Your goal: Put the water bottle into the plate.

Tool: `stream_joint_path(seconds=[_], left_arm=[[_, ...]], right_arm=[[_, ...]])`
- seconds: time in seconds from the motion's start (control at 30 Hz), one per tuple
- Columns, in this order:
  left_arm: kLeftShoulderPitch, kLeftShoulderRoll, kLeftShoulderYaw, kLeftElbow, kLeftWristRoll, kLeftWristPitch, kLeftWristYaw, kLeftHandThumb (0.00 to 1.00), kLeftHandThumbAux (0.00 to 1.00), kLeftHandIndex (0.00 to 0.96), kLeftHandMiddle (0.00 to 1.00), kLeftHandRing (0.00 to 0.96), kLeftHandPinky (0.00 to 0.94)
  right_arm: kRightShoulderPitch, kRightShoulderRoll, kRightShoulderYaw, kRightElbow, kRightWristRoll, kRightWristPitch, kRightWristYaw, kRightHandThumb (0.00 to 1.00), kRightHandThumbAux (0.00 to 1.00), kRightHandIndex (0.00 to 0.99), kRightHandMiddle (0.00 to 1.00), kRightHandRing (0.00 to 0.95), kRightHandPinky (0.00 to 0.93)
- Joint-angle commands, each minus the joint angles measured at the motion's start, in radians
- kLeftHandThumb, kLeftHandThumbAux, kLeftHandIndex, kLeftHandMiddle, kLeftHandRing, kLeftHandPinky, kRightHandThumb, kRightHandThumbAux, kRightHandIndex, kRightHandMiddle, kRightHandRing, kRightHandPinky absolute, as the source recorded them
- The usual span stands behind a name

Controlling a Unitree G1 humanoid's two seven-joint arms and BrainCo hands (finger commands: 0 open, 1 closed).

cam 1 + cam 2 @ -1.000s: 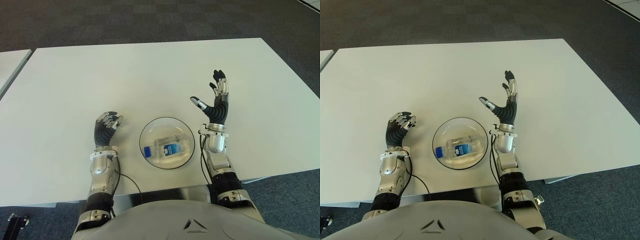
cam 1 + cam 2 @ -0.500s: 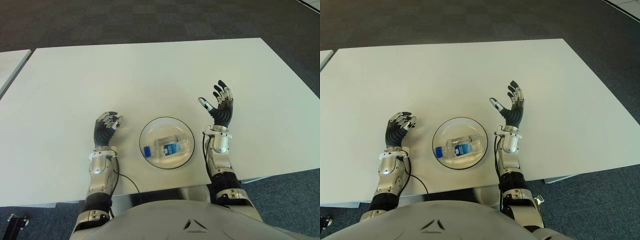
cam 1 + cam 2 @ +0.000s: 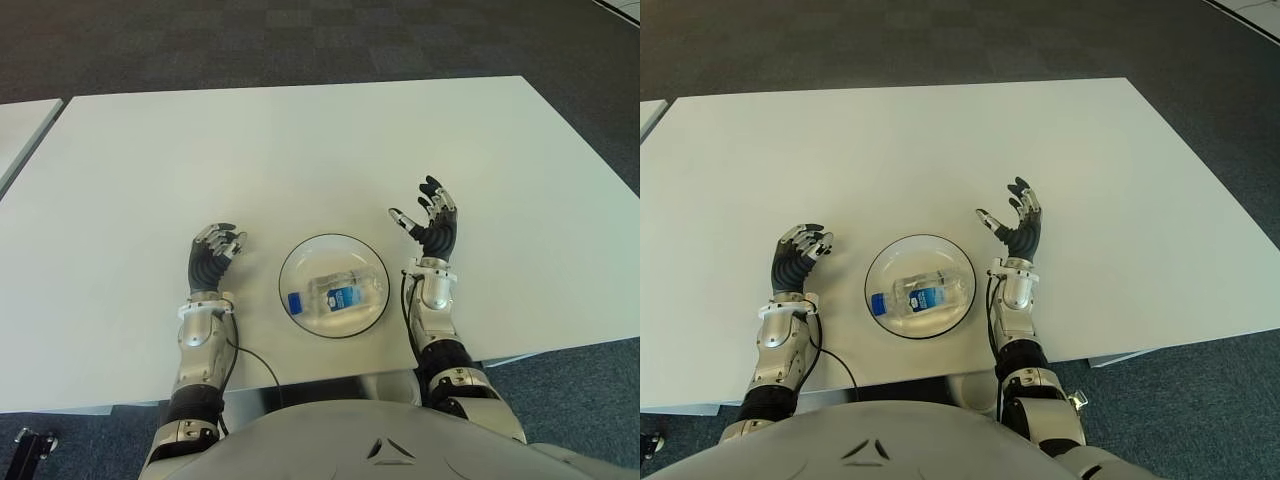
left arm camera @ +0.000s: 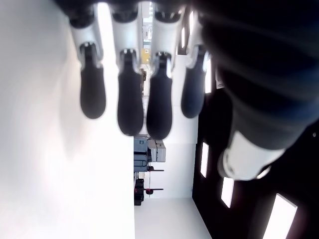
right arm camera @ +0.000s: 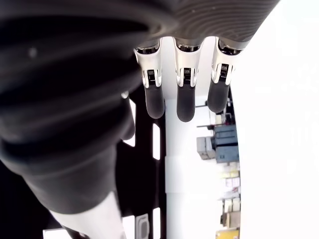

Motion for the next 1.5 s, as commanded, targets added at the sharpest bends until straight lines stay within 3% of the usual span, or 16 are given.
stream_joint_path(seconds=[0.03,0.47,0.77,0.8,0.93,1.13,1.5], left_arm=[[0.016,-0.005,0.001,0.014,0.012,0.027,0.019,0.706,0.711,0.434,0.575,0.560,0.537],[0.021,-0.010,0.003,-0.004,0.003,0.061,0.023,0.707,0.710,0.434,0.574,0.555,0.536],[0.018,0.001,-0.003,0.017,0.008,0.005,0.001,0.706,0.711,0.434,0.578,0.559,0.549],[0.016,0.003,-0.003,0.020,0.008,0.000,-0.001,0.706,0.711,0.434,0.579,0.562,0.554],[0.014,0.008,-0.005,0.028,0.003,-0.008,-0.013,0.706,0.712,0.434,0.583,0.569,0.560],[0.010,0.011,-0.003,0.039,-0.013,-0.014,-0.036,0.705,0.712,0.434,0.583,0.574,0.558],[0.010,0.019,-0.002,0.046,-0.009,-0.011,-0.039,0.705,0.714,0.433,0.589,0.581,0.562]], right_arm=[[-0.012,-0.006,-0.013,0.042,0.001,-0.006,-0.002,0.178,0.996,0.352,0.374,0.364,0.390],[-0.013,-0.029,-0.015,0.091,0.022,-0.003,0.067,0.171,0.998,0.402,0.414,0.419,0.423],[-0.005,-0.030,-0.027,0.103,0.056,0.047,0.119,0.235,0.998,0.433,0.433,0.435,0.437],[-0.004,-0.030,-0.028,0.102,0.059,0.052,0.122,0.402,0.904,0.429,0.437,0.438,0.438],[0.001,-0.028,-0.033,0.098,0.072,0.067,0.137,0.638,0.773,0.423,0.448,0.445,0.445],[0.009,-0.018,-0.041,0.095,0.080,0.071,0.144,0.697,0.741,0.423,0.465,0.453,0.461],[0.016,-0.008,-0.040,0.097,0.070,0.078,0.135,0.708,0.736,0.424,0.481,0.468,0.480]])
